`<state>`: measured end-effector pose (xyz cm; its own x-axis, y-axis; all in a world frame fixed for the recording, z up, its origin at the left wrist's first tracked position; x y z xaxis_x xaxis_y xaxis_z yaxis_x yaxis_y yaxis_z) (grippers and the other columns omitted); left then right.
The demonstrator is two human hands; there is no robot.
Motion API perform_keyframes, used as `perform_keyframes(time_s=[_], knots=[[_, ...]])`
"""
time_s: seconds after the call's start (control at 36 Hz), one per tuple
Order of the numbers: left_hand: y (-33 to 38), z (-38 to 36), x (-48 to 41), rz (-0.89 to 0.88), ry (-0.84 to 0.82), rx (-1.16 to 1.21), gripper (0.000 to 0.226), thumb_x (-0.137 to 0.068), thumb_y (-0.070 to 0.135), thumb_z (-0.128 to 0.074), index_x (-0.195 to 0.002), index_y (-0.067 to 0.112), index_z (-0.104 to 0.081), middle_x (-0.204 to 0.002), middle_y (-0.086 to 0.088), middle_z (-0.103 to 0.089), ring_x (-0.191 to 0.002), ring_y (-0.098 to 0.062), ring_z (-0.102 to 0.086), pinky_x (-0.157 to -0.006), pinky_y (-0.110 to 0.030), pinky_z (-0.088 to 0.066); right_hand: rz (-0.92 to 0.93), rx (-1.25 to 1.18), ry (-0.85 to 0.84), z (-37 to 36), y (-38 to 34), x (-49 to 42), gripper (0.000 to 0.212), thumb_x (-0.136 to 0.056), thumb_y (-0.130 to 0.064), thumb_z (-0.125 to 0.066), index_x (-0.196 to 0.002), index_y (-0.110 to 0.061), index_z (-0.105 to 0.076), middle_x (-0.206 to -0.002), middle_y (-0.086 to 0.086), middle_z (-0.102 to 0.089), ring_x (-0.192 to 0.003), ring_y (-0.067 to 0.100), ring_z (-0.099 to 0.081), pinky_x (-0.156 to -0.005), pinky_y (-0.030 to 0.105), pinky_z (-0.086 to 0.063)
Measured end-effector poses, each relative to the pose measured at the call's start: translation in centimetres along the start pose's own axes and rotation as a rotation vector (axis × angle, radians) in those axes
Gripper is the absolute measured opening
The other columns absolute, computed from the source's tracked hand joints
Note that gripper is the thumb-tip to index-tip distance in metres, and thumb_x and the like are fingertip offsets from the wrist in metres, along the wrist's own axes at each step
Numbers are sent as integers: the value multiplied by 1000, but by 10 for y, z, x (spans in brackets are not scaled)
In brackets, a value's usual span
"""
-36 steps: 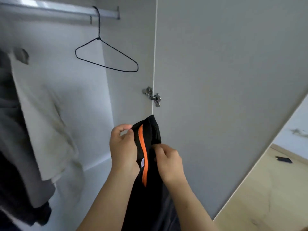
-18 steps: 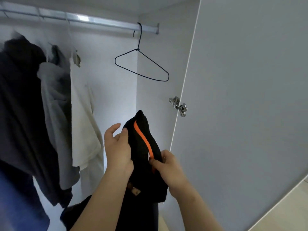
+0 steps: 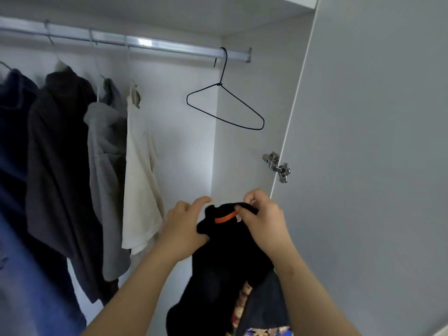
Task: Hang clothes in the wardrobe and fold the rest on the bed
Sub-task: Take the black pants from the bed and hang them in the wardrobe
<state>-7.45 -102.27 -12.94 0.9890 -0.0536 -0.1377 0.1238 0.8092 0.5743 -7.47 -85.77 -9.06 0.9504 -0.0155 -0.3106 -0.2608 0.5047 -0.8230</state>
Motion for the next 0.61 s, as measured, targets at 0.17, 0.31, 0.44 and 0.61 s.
perform_keyframes(time_s=[0.17,0.31,0.44,0.61], knots=[[-2,-52,-34,-10,-211,-261,58,-76,39,-68,-129,36,-44,-153,3,-9,-139,-30,-15,-107,-42,-30,82,-11,-90,-7,-4,5,36,-85,-16,-66,-62,-35,-45,-57,-13,-59,-53,4,-47,-57,24,-39],[5,-58,-40,-146,-84,52,56,-70,24,-75,-114,25,-40,-127,1,-37,-121,-26,-42,-94,-38,-44,130,1,-111,10,-9,4,39,-82,-11,-68,-60,-32,-43,-50,-16,-52,-51,4,-43,-54,21,-35],[19,-66,-40,-178,-146,-9,55,-84,18,-60,-129,20,-28,-76,8,-51,-61,-10,-50,-56,-26,-40,67,6,-130,14,4,12,37,-82,-15,-68,-61,-33,-44,-55,-7,-53,-55,10,-46,-58,29,-39],[8,-80,-45,-92,-275,-289,10,-87,21,-49,-80,26,-54,-81,4,-59,-79,-19,-58,-63,-26,-40,3,11,-107,17,22,20,35,-82,-12,-69,-64,-27,-43,-47,-12,-49,-47,5,-40,-51,19,-33]])
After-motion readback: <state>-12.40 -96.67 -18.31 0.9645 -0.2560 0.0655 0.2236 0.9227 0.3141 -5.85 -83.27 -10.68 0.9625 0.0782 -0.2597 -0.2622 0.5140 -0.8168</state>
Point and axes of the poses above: each hand's wrist, its own x-axis away from the middle knuckle, its own z-axis out of the back of the hand, y = z × x, the point moved 8 cm from there along -x, towards the middle knuckle
